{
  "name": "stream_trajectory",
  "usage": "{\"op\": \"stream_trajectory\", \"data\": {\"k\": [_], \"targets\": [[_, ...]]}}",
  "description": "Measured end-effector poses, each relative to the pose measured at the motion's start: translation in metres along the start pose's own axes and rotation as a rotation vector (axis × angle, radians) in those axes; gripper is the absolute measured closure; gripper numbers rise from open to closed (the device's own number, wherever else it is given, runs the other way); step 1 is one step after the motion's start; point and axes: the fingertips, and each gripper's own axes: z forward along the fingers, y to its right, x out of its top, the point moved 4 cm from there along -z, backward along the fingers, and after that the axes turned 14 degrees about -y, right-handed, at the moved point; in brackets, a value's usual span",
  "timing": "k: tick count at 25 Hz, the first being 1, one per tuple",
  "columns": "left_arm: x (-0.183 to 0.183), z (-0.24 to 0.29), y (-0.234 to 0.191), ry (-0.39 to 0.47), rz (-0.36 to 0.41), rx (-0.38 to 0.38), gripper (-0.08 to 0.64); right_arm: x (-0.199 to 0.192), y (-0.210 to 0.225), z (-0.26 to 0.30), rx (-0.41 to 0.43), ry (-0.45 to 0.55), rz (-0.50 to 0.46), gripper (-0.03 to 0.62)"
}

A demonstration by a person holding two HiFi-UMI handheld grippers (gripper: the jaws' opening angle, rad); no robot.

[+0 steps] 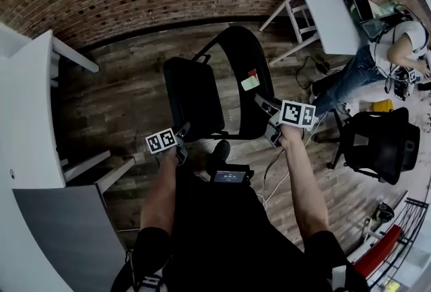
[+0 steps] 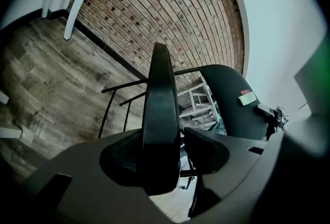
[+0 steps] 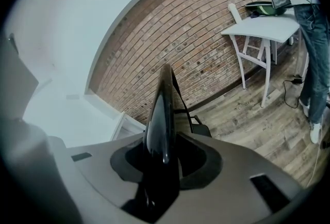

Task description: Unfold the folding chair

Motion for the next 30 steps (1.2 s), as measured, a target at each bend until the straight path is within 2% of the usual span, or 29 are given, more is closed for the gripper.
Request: {"op": "stream_trajectory", "data": {"k": [14, 24, 30], "targets": [[-0.001, -0.002, -0.055, 0.016, -0.019, 0.028, 0.318, -0.001, 0.082, -0.010, -0.035, 0.029, -0.030, 0.517], [-0.001, -0.003, -0.099, 0.030, -0.035, 0.034, 0.316, -0.006, 0.116, -0.001, 0.007, 0.040, -0.014, 0.526], [0.000, -0.006, -0.127, 0.045, -0.043, 0.019, 0.307, -0.008, 0.137, 0.008, 0.075, 0.053, 0.001, 0.528]]}}
